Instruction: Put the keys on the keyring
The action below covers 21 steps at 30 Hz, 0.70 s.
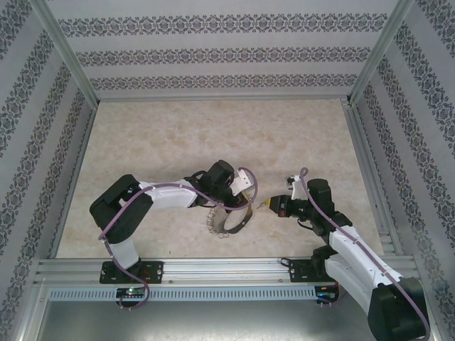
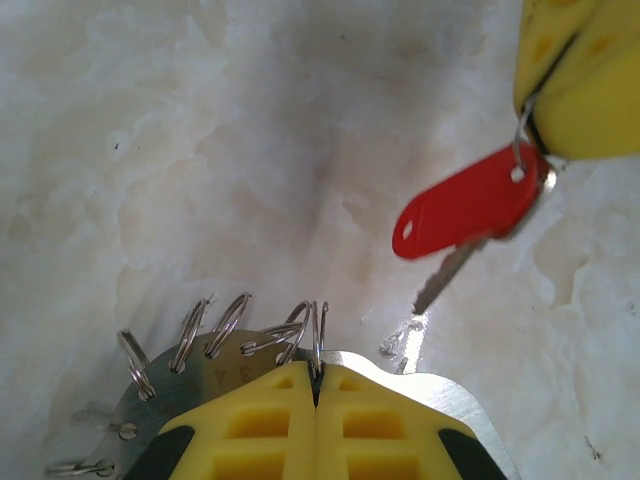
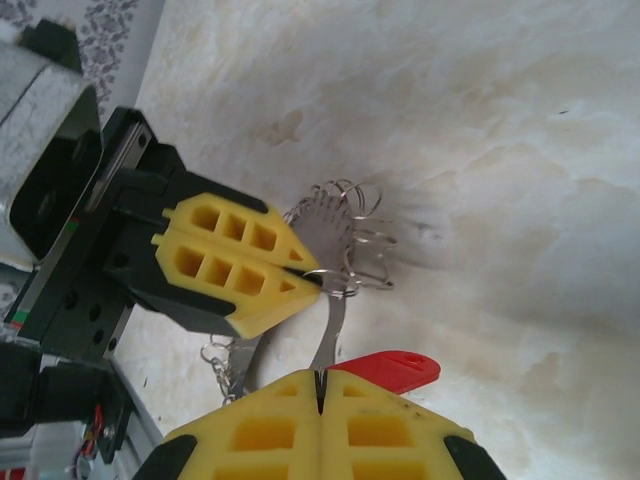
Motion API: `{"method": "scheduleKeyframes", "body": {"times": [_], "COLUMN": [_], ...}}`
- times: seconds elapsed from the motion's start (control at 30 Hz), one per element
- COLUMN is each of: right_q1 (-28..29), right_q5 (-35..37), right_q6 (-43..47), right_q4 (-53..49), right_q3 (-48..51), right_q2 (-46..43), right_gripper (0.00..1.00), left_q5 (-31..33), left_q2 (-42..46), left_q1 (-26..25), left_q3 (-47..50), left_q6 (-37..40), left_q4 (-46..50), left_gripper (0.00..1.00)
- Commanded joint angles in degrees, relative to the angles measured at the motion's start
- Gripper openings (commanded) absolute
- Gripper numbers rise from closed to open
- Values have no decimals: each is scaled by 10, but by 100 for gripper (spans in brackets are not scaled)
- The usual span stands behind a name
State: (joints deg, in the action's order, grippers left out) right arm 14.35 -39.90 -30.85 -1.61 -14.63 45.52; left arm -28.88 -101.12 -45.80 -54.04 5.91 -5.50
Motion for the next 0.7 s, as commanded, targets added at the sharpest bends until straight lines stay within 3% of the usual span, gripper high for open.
{"method": "scheduleKeyframes", "body": {"times": [0.0, 0.27, 0.67], "right_q1": [21, 45, 51], "right_q5": [-18, -9, -31], "right_q6": [17, 31, 38], "right_q4": [37, 55, 81], "right_q3": [4, 5, -9], "right_q2": [1, -1, 64], "right_gripper": [0, 0, 0], "left_q5": [-12, -11, -8], "left_q2": [13, 16, 29], "left_q1": [-6, -7, -7], "left_q3": [-17, -17, -13], "left_q6": [25, 31, 33], "left_q4": [11, 13, 13], "left_gripper": [0, 0, 0]}}
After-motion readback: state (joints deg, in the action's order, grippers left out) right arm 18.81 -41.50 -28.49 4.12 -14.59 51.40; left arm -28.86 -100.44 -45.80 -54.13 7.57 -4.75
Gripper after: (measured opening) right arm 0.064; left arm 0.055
